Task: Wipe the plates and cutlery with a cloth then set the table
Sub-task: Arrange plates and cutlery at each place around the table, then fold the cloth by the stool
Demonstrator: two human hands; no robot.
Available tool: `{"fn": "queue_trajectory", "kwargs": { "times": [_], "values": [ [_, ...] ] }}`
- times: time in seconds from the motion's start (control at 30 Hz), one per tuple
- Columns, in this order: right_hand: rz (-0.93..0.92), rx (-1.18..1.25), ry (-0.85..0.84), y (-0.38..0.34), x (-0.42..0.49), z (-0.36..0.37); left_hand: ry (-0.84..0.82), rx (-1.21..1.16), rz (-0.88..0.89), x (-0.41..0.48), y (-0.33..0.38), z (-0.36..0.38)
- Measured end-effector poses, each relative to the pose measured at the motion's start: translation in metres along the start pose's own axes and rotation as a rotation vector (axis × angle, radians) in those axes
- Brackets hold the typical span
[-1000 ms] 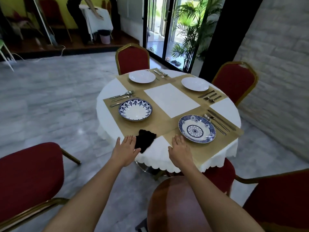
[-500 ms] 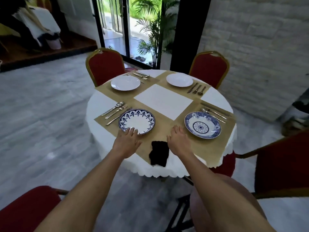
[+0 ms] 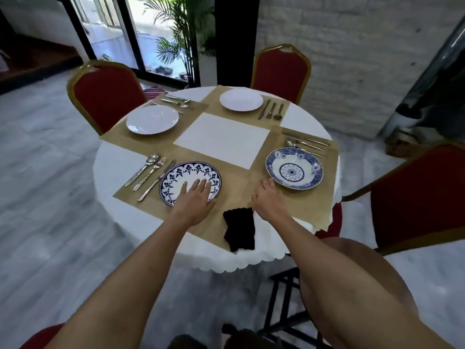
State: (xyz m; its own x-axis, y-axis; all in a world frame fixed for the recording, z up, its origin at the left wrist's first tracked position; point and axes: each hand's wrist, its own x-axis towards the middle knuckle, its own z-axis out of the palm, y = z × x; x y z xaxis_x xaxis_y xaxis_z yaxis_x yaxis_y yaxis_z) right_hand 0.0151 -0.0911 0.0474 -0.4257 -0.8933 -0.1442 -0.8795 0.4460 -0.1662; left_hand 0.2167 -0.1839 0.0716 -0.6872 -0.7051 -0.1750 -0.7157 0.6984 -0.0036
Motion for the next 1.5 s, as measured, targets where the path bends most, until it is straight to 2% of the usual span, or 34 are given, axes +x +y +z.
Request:
{"fn": "queue_trajectory", "kwargs": {
  "times": [0.17,0.5,0.73,0.87,1.1,1.37,1.5],
  "values": [
    [0.065,0.013,0.001,0.0,0.022,-0.013,-0.009,0.009,0.043,0.038,-0.008,-0.009],
    [0.278,0.035,0.095,-0.035,0.061,-0.019,0.032,0.051,0.26,0.114,-0.065,-0.035],
    [0.561,0.103,0.138,-0.077,0.027,0.012,-0.003,0.067,0.574,0.122,-0.082,-0.023],
    [0.692,0.12,0.111,-0.089,-0.013,0.033,0.007,0.152,0.769,0.112,-0.065,-0.008],
    [0.875,0.15,0.073,-0.098,-0.069,0.074,-0.014,0.232,0.978,0.095,-0.018,0.021],
    [0.973,0.247,0.202,-0.099,-0.08,0.094,-0.136,0.106,0.916,0.104,0.01,0.05],
    [1.029,0.408,0.241,-0.093,-0.078,0.091,-0.204,-0.09,0.79,0.106,0.023,0.055]
  ]
}}
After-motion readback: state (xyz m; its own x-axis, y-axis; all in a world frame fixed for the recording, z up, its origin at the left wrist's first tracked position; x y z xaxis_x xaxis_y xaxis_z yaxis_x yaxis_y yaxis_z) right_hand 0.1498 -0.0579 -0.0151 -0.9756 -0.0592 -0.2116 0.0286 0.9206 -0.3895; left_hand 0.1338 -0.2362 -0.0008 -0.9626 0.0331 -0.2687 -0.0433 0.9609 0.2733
